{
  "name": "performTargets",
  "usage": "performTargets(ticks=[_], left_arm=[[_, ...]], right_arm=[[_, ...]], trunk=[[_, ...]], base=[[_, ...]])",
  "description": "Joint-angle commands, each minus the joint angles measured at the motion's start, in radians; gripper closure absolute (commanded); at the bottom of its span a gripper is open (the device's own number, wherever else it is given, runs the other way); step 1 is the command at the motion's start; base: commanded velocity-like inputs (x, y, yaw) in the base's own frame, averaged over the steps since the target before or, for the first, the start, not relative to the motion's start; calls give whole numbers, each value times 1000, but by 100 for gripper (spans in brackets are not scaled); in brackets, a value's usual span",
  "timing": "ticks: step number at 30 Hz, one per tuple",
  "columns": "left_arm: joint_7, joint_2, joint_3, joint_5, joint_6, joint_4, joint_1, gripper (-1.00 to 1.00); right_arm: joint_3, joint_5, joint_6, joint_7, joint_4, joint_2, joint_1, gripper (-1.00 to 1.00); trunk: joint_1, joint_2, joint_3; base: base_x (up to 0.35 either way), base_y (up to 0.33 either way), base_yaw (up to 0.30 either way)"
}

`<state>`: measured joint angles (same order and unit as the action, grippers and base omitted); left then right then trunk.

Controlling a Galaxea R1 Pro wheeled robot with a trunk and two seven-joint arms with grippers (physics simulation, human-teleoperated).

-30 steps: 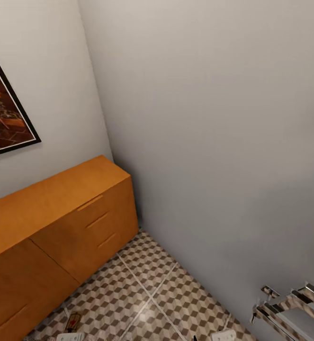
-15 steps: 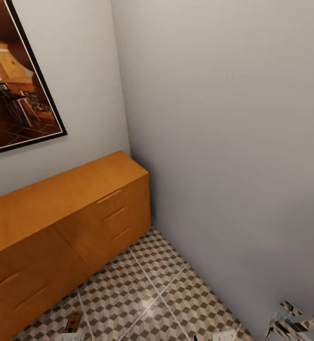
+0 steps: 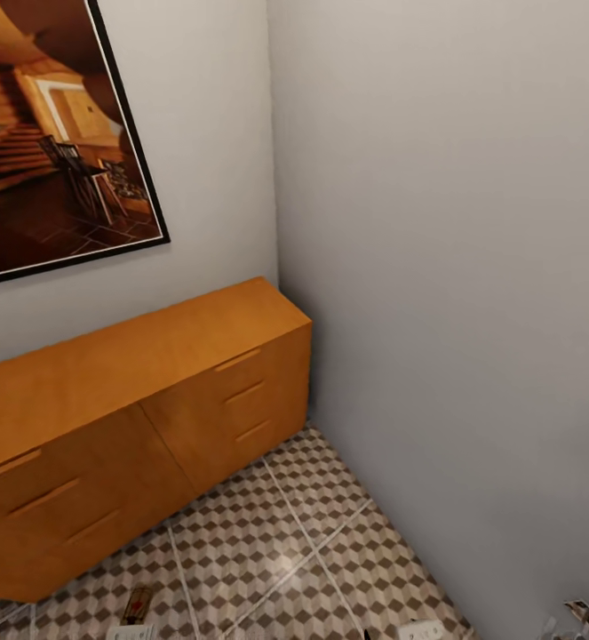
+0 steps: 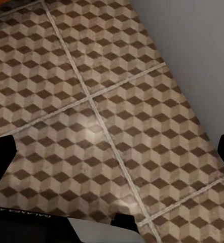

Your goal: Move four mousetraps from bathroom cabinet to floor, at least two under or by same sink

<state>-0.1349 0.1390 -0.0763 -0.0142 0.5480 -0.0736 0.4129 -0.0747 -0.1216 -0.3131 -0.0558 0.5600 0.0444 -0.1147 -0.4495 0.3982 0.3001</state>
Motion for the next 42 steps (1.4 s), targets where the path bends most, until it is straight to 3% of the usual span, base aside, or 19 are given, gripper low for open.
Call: performTargets(ticks=[1, 42], left_arm=[[-3, 1, -8, 2, 6, -5, 2, 100], [-3, 1, -8, 2, 6, -5, 2, 100]], right_arm=[[0, -10, -1, -6, 0, 0, 0, -100], [0, -12, -1, -7, 0, 0, 0, -100]], trunk=[[0, 2, 3], [0, 2, 30]], base=[[0, 0, 242], [0, 0, 257]])
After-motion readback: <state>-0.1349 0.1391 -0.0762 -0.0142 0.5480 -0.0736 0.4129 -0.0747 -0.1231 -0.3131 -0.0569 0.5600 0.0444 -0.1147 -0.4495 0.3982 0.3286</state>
